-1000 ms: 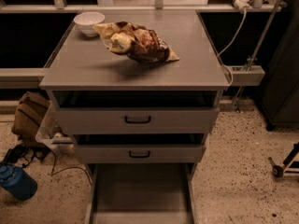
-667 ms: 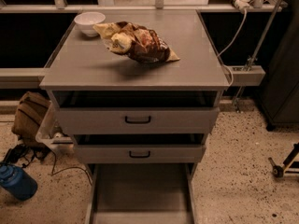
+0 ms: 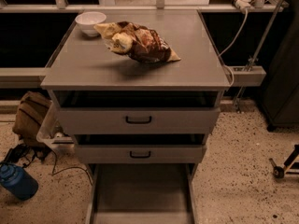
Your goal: Pick brown chip bag from bottom drawer and place on counter
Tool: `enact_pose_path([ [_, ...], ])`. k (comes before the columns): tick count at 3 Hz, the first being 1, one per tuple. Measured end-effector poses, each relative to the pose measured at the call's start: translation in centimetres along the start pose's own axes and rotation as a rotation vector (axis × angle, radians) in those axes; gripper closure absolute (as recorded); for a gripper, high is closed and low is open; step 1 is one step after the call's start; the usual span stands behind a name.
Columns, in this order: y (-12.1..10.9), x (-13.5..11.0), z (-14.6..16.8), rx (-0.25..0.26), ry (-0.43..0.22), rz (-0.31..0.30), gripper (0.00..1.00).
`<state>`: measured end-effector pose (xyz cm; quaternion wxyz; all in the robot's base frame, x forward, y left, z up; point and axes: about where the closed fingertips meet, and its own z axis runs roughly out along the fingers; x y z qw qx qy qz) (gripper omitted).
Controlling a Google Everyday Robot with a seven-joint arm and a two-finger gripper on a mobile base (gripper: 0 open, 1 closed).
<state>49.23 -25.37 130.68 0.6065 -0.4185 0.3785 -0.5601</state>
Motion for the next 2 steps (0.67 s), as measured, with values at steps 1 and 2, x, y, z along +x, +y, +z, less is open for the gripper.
enact_pose_path([
  [1,-2.2,0.5,-0.8,0.004,0.031,-0.041,0.00],
  [2,-8.7,4.5,-4.9,0.050,0.159,-0.086,0.00],
])
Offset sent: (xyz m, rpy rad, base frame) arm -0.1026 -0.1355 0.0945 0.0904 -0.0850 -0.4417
